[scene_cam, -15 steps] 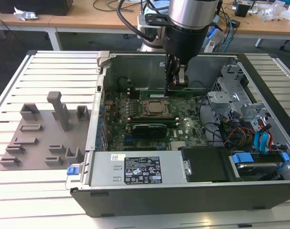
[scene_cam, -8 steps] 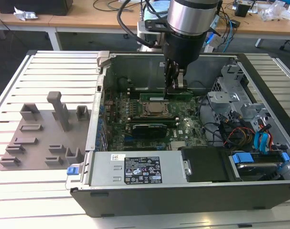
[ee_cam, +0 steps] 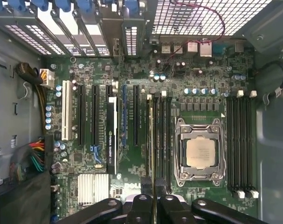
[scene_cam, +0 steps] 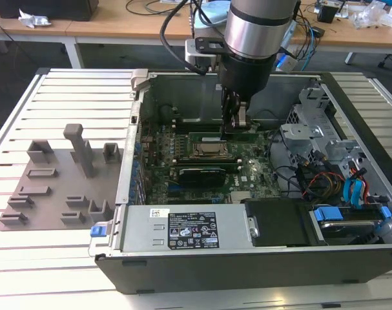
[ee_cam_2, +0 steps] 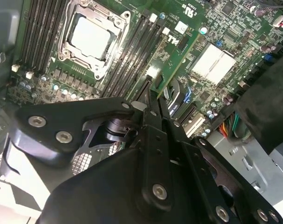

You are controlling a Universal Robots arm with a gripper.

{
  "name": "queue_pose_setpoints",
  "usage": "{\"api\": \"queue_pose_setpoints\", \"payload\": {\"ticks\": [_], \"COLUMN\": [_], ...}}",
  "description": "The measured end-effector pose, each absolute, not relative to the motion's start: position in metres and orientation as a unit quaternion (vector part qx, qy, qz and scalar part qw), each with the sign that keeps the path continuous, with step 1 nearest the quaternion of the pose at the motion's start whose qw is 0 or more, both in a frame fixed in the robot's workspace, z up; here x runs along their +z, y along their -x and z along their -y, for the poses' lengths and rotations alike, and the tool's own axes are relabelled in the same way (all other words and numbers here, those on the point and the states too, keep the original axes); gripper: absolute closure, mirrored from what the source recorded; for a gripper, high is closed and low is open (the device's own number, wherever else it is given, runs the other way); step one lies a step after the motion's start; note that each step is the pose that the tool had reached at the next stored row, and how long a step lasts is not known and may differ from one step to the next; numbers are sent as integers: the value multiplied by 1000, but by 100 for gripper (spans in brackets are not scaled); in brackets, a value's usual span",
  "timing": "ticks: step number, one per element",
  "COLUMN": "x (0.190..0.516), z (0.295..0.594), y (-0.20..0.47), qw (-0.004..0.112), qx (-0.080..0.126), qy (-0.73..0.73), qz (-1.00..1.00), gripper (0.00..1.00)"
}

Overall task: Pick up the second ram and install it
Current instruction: 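Insert the second ram into the second slot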

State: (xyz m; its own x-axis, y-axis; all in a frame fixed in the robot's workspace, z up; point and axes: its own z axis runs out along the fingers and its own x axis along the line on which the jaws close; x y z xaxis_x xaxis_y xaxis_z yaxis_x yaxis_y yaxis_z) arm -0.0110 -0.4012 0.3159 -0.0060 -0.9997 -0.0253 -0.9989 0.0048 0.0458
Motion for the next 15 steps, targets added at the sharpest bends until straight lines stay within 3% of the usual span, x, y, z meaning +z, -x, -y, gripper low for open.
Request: {"api": "queue_pose_setpoints", "payload": {"ticks": [15], "x": [302], "z": [392], "y": [12], "qw": [6], "qx": [-26], "qy": [-705], "qz": [709], "gripper": [87]}}
